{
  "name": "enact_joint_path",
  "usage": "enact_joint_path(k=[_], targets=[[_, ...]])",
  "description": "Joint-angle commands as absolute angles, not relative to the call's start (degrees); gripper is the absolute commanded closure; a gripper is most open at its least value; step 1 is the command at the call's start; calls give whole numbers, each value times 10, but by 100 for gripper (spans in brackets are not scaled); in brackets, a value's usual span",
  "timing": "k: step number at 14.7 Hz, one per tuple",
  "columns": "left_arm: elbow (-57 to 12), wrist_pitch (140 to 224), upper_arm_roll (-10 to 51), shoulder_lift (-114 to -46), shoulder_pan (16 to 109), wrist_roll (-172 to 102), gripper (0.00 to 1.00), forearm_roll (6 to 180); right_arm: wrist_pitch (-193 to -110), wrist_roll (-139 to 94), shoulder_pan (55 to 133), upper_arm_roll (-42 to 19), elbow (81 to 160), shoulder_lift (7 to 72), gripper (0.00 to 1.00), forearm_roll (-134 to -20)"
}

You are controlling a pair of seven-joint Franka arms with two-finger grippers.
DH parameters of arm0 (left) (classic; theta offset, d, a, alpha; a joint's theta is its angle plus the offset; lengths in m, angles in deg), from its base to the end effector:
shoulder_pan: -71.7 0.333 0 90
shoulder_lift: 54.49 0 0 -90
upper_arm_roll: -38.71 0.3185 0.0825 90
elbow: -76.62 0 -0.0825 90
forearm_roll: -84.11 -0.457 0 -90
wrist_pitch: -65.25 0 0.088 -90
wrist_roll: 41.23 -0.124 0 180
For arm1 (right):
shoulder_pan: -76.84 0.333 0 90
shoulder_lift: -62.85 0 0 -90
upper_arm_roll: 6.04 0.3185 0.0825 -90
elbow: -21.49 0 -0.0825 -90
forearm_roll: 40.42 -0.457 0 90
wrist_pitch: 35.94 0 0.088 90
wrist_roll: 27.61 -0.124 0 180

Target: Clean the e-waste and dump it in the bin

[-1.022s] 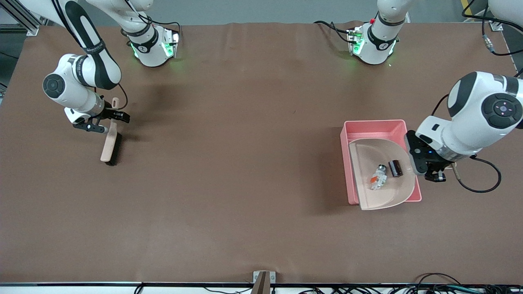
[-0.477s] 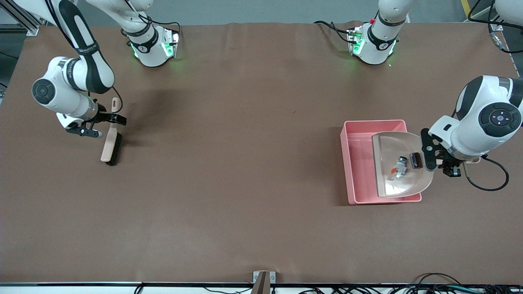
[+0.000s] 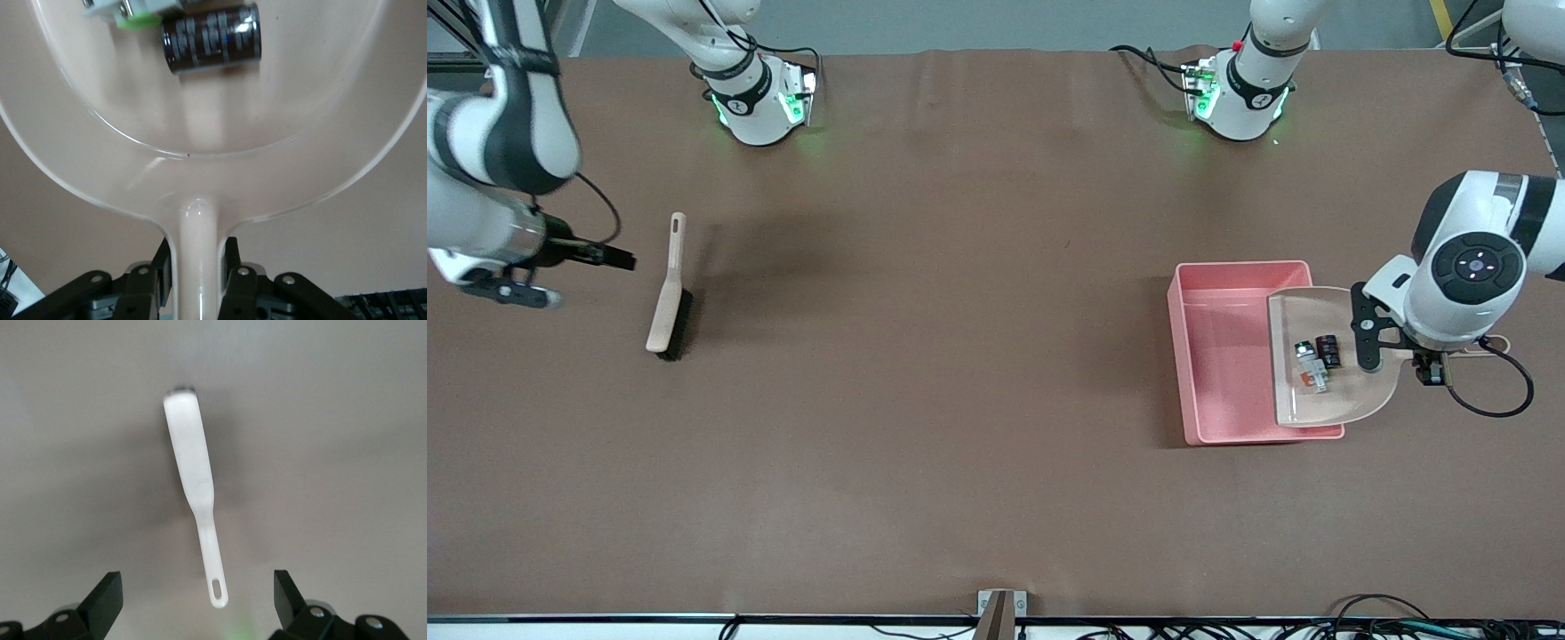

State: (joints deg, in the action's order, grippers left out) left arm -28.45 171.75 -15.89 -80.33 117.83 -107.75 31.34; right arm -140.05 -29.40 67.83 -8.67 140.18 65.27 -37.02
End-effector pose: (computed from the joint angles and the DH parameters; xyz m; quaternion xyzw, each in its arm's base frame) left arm 0.6782 0.0082 0.3174 -0.6515 0.7156 0.1881 0.1677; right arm 0.5622 -0.1219 0.3868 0.9884 -0.1059 -0.1078 0.0177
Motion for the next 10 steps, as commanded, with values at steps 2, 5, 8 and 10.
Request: enact_joint_path(k=[2, 5, 8, 10], targets=[[-289, 1658, -160, -800, 1145, -1013, 93, 267, -1243, -302, 692, -81, 1255, 662, 0, -362], [-283, 1616, -160, -798, 1117, -982, 93, 246, -1192, -302, 711, -81, 1165, 660, 0, -366], [-278, 1614, -160, -798, 1113, -982, 93, 234, -1192, -295, 722, -81, 1070, 628, 0, -370], [-265, 1614, -161, -795, 1113, -983, 93, 236, -1193, -298, 741, -82, 1017, 595, 0, -366]])
